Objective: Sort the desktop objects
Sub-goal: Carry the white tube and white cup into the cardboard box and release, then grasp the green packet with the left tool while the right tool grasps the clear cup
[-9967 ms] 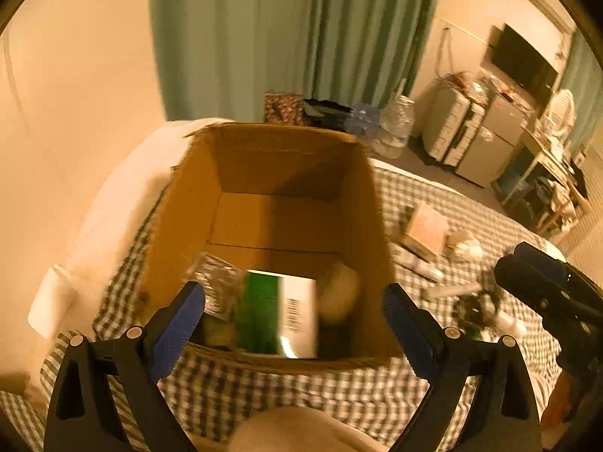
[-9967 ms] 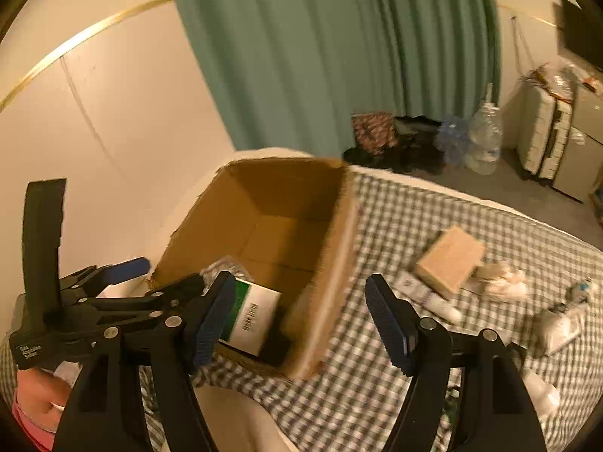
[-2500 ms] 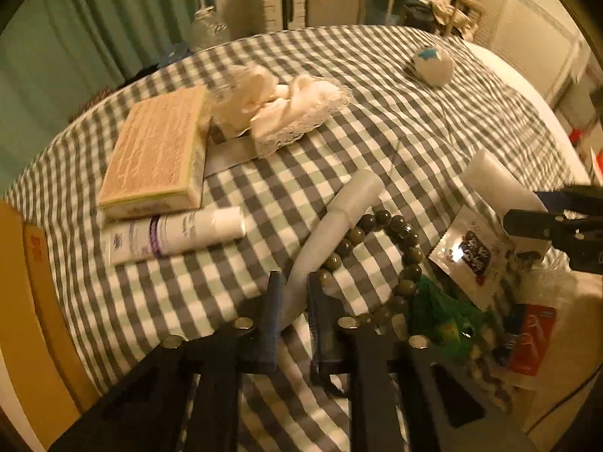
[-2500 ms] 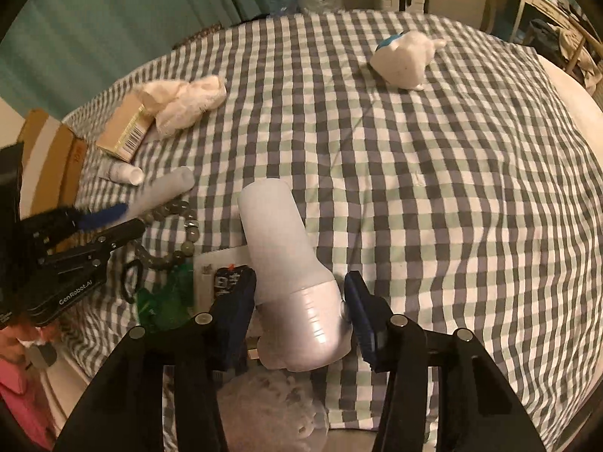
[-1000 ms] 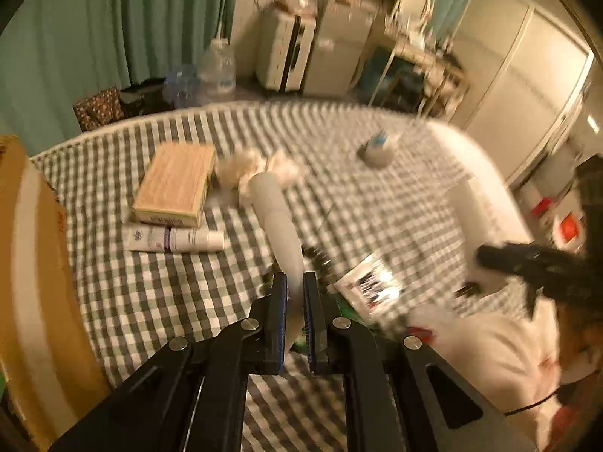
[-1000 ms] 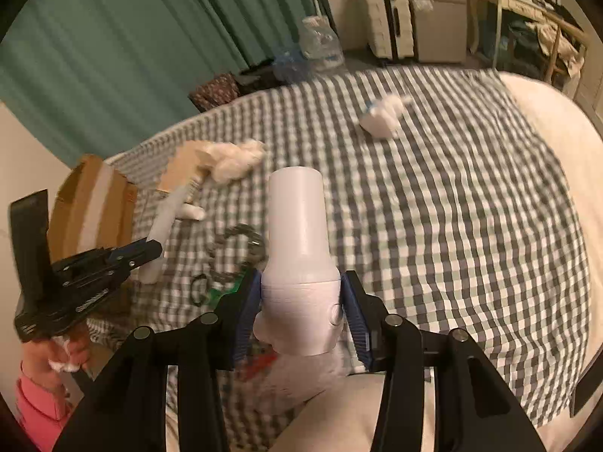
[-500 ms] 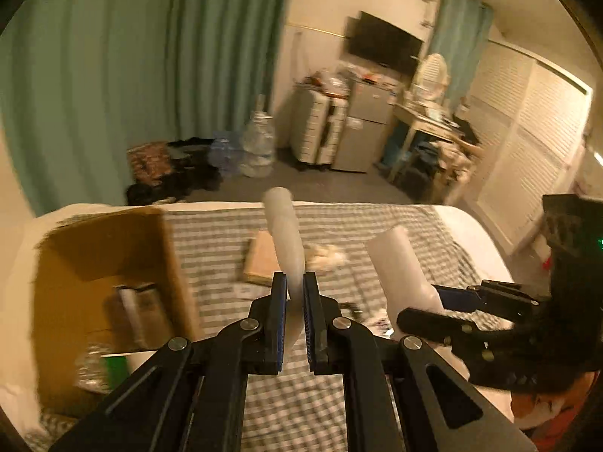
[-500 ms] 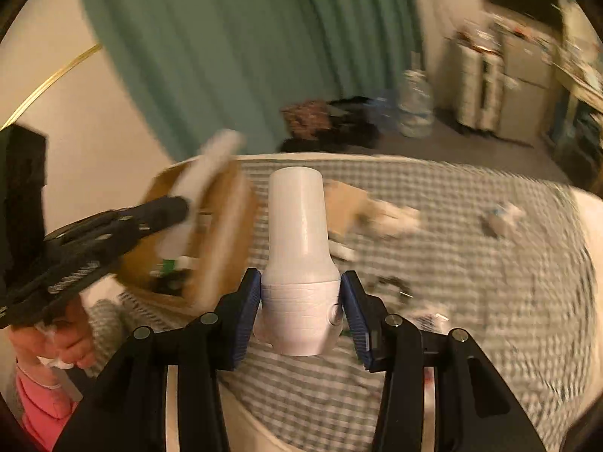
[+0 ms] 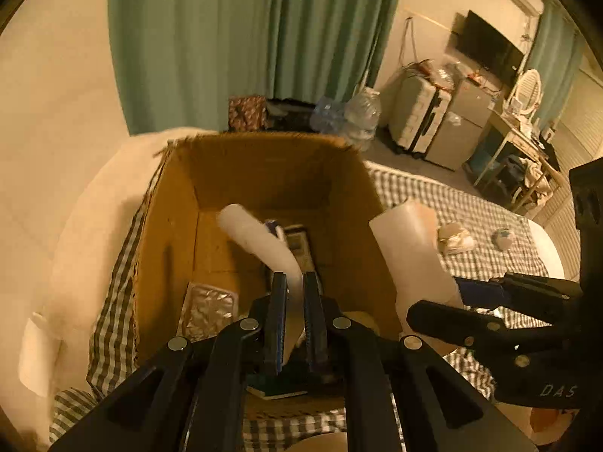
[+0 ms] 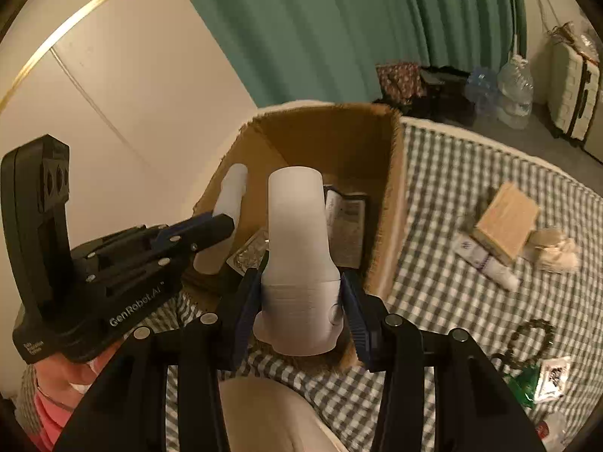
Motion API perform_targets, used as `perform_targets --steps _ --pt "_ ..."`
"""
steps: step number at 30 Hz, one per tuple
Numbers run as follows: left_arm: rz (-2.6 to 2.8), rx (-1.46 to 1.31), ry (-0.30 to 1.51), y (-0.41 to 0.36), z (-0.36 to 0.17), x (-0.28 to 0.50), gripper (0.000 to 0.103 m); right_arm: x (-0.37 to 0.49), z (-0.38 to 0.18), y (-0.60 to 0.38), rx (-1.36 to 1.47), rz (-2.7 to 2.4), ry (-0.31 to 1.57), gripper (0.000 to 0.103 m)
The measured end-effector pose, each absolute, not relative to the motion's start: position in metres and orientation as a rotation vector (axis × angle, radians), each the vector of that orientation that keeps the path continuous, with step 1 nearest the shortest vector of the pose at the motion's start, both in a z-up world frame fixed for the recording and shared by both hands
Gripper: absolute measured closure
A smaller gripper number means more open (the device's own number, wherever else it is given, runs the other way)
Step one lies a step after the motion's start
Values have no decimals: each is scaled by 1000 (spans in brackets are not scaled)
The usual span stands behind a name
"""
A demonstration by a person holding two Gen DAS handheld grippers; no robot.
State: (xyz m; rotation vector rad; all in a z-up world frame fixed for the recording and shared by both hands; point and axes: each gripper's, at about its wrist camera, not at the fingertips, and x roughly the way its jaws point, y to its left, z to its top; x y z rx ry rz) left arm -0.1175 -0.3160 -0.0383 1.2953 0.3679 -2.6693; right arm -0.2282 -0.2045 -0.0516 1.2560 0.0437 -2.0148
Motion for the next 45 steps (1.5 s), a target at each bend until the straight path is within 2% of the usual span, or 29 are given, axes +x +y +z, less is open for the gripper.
perform_targets --steps 3,4,6,7,8,10,14,16,22,28,33,37,40,43,45 --pt "-2654 1325 367 -318 -50 -123 89 -235 -58 -211 1255 -2015 -4 57" --pt "-2650 1331 354 -317 -51 -124 85 -239 -58 -210 1251 -2010 -44 42" --pt "-2649 1328 306 -313 -49 -124 63 -244 -55 -203 1247 -2024 -123 24" --pt "-2643 1317 277 -311 -47 -125 41 -244 -52 -199 1238 -2036 -150 24" --pt "-2634 1298 256 -308 -45 -124 29 -244 -48 -192 1213 -2059 -160 24" --pt "-2645 1257 250 -304 -37 -118 26 -245 -40 -178 1172 -2127 -141 24" --pt "-2660 1186 226 -284 -26 -112 11 -234 -19 -128 1118 -2300 -86 24" --pt "-2704 1153 210 -263 -18 -108 7 -232 -14 -92 1127 -2378 -59 24" --pt "-2852 1164 219 -178 -19 -105 2 -211 -12 5 1214 -2554 15 22" --pt "-2916 1332 221 -90 -61 -114 0 -184 -51 70 1374 -2557 73 20" --pt "-2911 1471 25 -34 -102 -123 0 -164 -92 85 1477 -2460 225 18" --pt "-2896 1548 -176 -7 -129 -129 0 -159 -110 92 1475 -2378 257 13" --pt "-2896 1599 -251 1 -146 -139 0 -163 -123 93 1468 -2324 312 8" --pt "-2889 1655 -309 10 -165 -149 0 -161 -134 88 1454 -2300 457 2" --pt "-2898 1705 -332 15 -175 -156 0 -159 -140 91 1458 -2252 448 1"
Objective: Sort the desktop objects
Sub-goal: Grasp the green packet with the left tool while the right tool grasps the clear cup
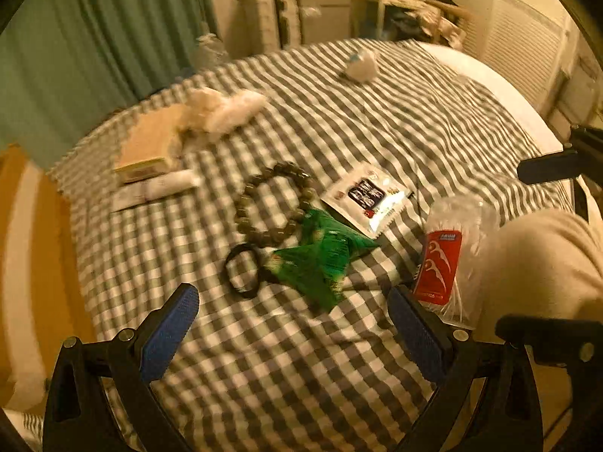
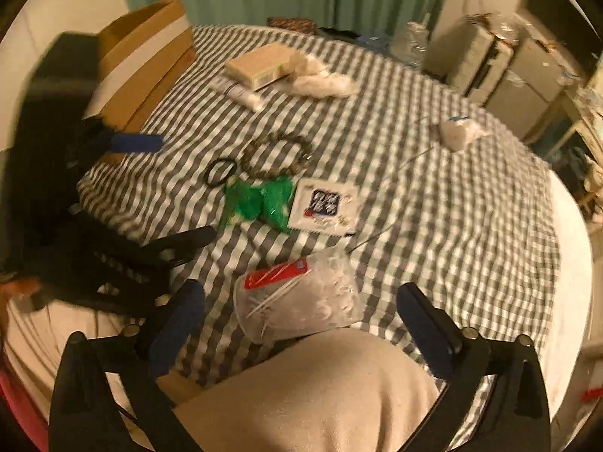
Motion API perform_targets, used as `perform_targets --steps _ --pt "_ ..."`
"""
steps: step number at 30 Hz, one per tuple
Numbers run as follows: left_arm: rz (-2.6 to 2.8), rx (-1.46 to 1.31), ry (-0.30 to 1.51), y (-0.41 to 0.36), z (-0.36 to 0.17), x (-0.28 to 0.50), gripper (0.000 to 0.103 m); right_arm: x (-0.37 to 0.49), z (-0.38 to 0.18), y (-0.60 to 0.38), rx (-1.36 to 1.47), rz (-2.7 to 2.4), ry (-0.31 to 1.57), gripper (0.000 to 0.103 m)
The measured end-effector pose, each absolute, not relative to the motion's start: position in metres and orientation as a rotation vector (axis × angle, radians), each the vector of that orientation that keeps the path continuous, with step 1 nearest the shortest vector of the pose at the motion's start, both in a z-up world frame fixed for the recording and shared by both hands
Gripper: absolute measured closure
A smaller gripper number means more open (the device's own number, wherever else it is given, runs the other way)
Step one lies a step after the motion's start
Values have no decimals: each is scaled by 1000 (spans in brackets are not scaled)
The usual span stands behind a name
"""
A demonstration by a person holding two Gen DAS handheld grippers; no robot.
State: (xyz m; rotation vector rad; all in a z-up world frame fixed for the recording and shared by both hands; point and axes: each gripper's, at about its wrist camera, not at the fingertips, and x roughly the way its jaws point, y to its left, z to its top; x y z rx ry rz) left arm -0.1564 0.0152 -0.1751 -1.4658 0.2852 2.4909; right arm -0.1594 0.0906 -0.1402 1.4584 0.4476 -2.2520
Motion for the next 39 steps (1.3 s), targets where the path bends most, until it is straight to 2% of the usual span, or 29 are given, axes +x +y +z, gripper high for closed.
perform_targets --steps 6,12,15,17,18,19,20,23,25,27,28,30,33,39 --pt "2380 -1442 369 27 -196 -174 0 -165 -157 99 1491 -2184 500 0" --pt "2308 -1489 293 16 -214 -194 3 -170 -172 91 1518 -2073 561 0" --pt "2277 -1488 286 15 -220 -197 15 -176 -186 82 1550 -2063 649 0" --pt "2248 -1487 264 16 -222 -199 30 -181 -190 78 1569 -2039 635 0" --pt "2245 -1482 256 16 -222 -200 34 -185 -192 76 1571 -2040 603 2" --pt "2241 -1476 249 16 -221 -200 43 -188 -193 76 1581 -2040 572 3" --pt "2233 -1469 241 16 -220 -200 46 -190 -195 76 1593 -2037 541 7" --pt "2226 -1464 259 16 -218 -198 50 -195 -194 79 1624 -2066 462 11" --pt "2234 -1463 254 15 -215 -196 53 -197 -186 87 1627 -2141 396 41" --pt "2233 -1471 219 11 -211 -195 54 -198 -177 98 1634 -2184 304 50" --pt "2233 -1475 206 9 -209 -195 54 -196 -176 99 1638 -2172 315 50" --pt "2237 -1475 219 9 -206 -192 54 -190 -175 96 1621 -2159 350 48" --pt "2239 -1493 262 11 -207 -189 54 -185 -179 84 1693 -2104 435 3" --pt "2283 -1518 192 -3 -208 -189 54 -176 -188 69 1652 -2047 601 0"
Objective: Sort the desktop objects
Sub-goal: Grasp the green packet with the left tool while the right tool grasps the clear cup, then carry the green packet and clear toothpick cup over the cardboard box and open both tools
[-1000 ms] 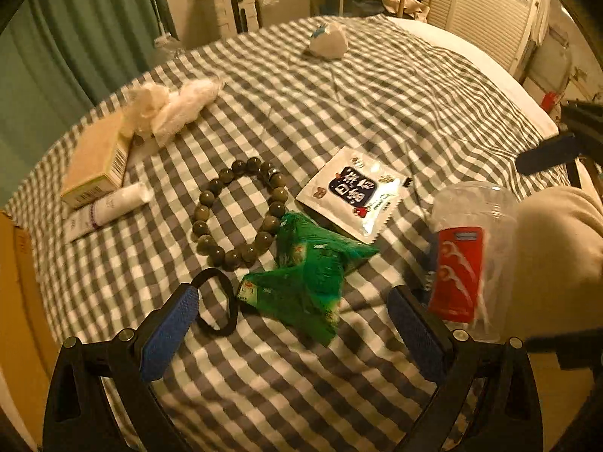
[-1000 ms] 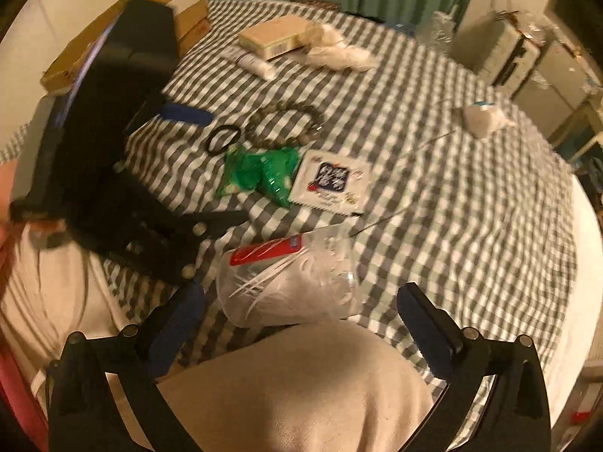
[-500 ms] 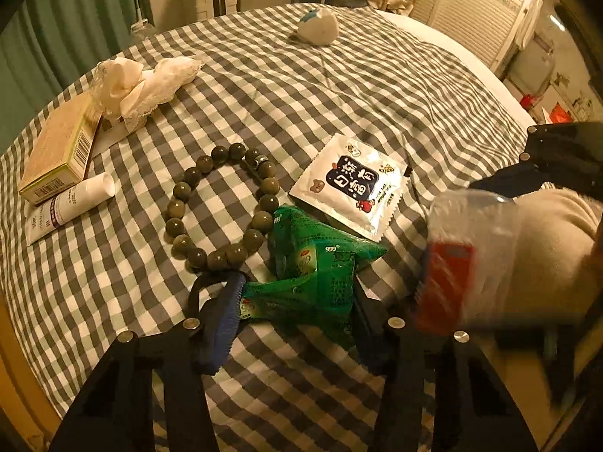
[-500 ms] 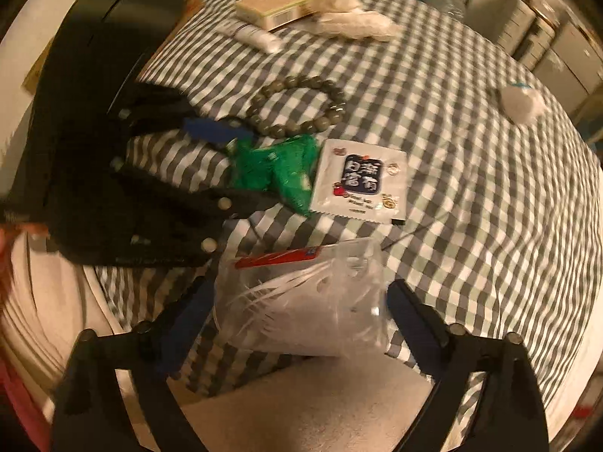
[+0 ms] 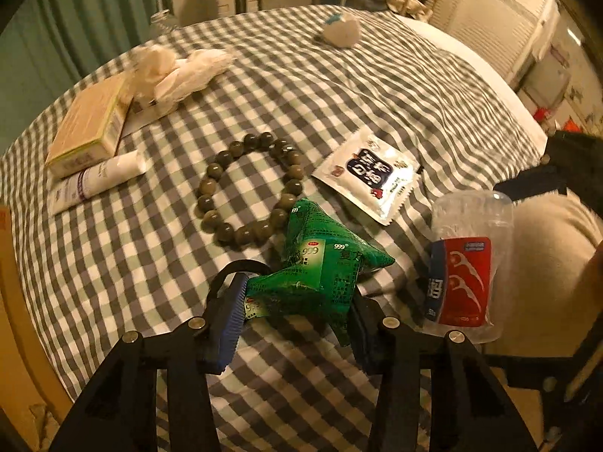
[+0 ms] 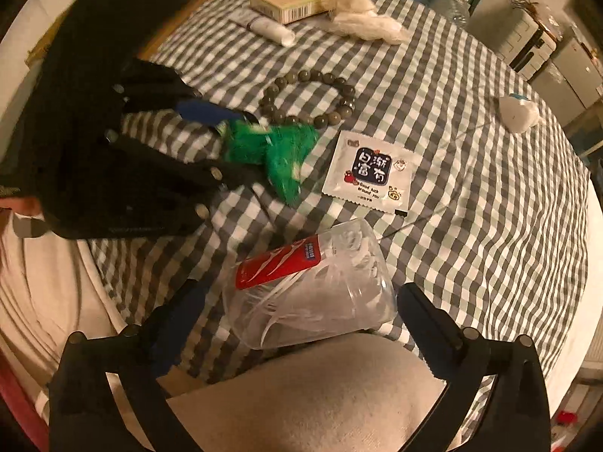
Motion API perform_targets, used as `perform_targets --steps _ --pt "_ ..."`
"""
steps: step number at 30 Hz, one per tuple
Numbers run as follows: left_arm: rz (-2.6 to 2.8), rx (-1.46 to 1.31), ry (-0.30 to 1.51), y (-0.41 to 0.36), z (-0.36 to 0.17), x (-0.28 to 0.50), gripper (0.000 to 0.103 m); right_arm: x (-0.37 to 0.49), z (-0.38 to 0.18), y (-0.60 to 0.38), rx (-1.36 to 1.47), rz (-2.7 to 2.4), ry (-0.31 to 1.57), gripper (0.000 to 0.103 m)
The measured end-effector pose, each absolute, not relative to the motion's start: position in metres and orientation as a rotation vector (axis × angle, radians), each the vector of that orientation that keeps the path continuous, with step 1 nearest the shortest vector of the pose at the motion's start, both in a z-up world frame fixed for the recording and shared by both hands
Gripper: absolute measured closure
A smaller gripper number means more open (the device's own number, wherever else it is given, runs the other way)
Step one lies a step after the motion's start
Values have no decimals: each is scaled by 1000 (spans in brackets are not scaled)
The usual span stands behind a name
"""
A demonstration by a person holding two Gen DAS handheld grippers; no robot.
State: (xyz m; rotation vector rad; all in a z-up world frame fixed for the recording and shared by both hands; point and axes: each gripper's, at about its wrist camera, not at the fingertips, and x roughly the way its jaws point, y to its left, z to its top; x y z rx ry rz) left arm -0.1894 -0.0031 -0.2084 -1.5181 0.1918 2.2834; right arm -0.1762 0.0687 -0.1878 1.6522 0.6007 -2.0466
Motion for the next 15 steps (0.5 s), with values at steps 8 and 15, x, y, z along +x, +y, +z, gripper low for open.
perform_targets --steps 8,15 --pt "2369 -1493 -18 -42 -184 -183 54 -185 -220 50 1751 -2013 811 7" --pt "2478 -1392 -109 -70 -137 -159 54 -187 -190 79 1766 -2183 435 8"
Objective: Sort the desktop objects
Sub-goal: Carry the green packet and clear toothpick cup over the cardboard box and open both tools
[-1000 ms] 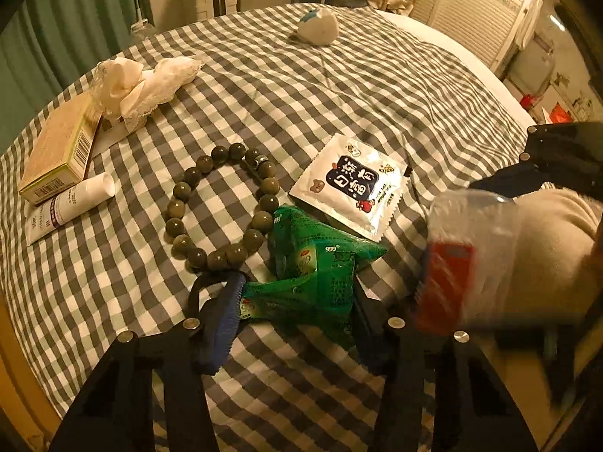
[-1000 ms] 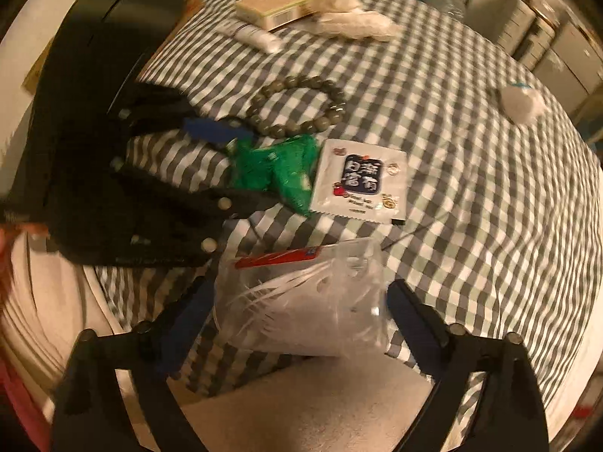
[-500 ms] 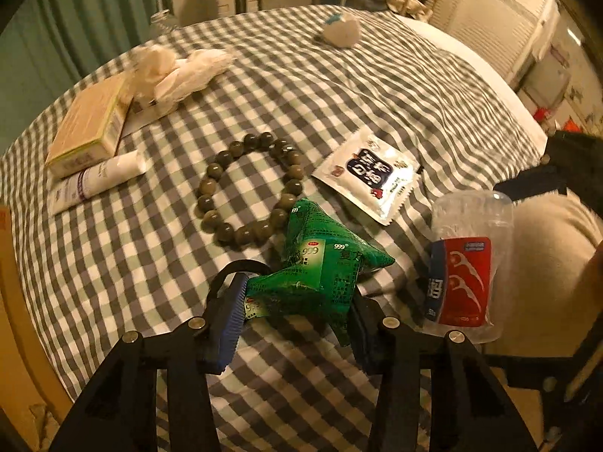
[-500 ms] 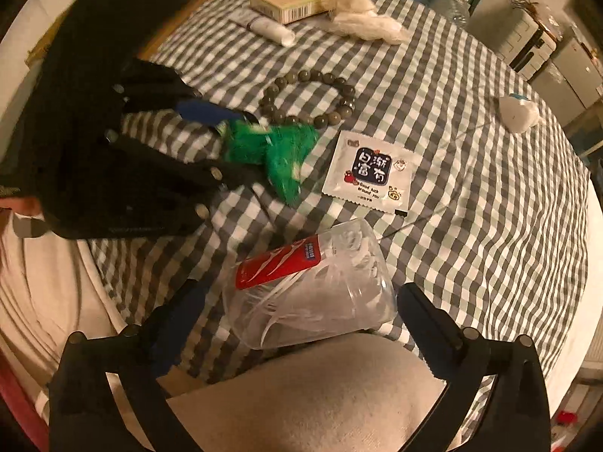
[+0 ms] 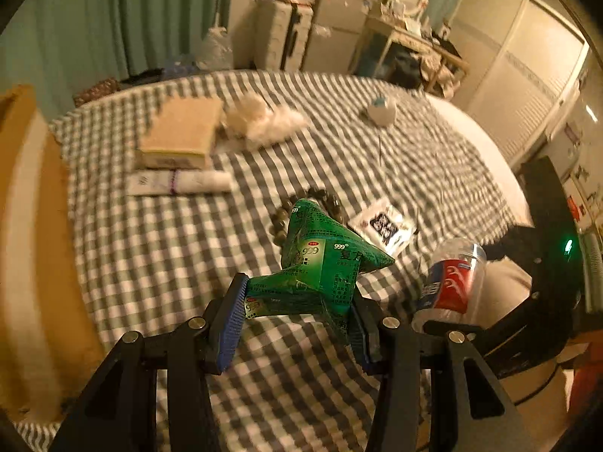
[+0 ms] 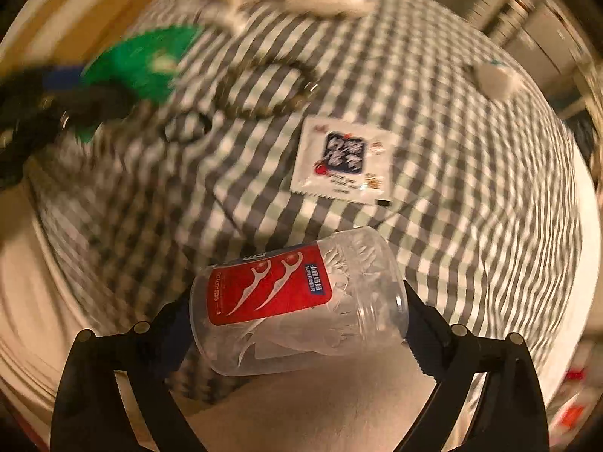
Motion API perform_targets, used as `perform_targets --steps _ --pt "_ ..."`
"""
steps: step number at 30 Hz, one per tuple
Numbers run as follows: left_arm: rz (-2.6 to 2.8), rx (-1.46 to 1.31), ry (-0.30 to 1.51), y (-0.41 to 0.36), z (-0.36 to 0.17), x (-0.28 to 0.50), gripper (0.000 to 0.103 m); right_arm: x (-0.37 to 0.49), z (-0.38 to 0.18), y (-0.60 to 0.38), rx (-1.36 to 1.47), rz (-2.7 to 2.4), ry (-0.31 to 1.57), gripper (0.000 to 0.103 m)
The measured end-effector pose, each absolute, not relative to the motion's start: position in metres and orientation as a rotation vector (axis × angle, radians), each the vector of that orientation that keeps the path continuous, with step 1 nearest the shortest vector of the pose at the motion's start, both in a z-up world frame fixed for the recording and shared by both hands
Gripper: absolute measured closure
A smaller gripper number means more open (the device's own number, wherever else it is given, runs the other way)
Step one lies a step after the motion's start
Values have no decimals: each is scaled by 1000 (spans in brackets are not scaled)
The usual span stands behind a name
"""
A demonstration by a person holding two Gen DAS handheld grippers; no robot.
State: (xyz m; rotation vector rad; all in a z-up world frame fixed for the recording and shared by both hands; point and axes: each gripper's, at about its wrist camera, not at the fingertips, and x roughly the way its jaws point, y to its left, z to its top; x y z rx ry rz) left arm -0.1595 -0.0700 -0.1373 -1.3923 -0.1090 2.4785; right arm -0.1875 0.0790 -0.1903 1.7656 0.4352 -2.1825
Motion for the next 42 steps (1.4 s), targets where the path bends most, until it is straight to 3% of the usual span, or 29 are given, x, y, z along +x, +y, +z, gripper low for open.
perform_targets --steps 3,16,23,33,36,39,40,41,42 --pt "2522 -1356 -141 -83 -113 -153 54 -178 -158 88 1699 -2223 268 8" --pt "2956 -1118 -227 -199 22 -87 54 -160 13 -19 1079 -2406 185 8" --pt "3129 -1133 -238 -262 28 -65 54 -187 12 -104 1047 -2300 58 8" --pt "3091 -1300 -428 -327 -28 -78 54 -245 -15 -217 1094 -2159 43 13" --pt "3052 -1387 -395 -335 -42 -84 53 -255 -24 -241 1118 -2167 105 19" --pt "3017 -1430 -306 -329 -50 -88 26 -256 -26 -239 1104 -2172 72 18" --pt "3031 -1424 -280 -325 -52 -88 10 -256 -26 -233 1100 -2176 46 15" --pt "3047 -1416 -262 -322 -52 -88 2 -262 -28 -227 1106 -2184 28 13" --pt "3057 -1409 -252 -318 -51 -88 2 -264 -30 -215 1119 -2208 4 12"
